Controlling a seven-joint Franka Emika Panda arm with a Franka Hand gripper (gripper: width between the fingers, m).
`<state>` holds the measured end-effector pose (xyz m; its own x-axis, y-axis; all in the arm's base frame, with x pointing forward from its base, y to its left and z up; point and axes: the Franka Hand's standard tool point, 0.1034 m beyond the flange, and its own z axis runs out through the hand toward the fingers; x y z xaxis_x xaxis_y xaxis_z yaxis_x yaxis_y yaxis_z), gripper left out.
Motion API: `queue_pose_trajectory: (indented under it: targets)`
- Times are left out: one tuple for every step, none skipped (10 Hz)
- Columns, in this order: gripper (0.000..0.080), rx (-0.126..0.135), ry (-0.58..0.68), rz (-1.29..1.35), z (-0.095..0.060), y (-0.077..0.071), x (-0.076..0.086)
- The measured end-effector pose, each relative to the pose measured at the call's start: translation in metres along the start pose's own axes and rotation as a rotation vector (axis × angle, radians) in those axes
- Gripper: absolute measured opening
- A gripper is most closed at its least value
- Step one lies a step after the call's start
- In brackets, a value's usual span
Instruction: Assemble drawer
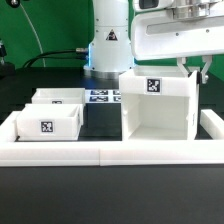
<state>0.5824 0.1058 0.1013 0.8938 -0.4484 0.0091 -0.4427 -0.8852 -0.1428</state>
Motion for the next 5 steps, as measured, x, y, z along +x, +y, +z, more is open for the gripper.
queue_pose_trajectory:
  targets:
    - [0.0041,0.004,0.002,0.068,-0.0002,-0.0014,0.0]
    - [0.0041,0.007,0.003,0.112,-0.0004,-0.0026,-0.0001]
    - [0.0041,0.011,0.003,0.136,-0.0005,-0.0035,-0.0003]
    - [0.0041,0.017,0.0,0.214,-0.0007,-0.0047,-0.0005]
    - [0.0041,0.025,-0.004,0.293,-0.0017,-0.0055,0.0023]
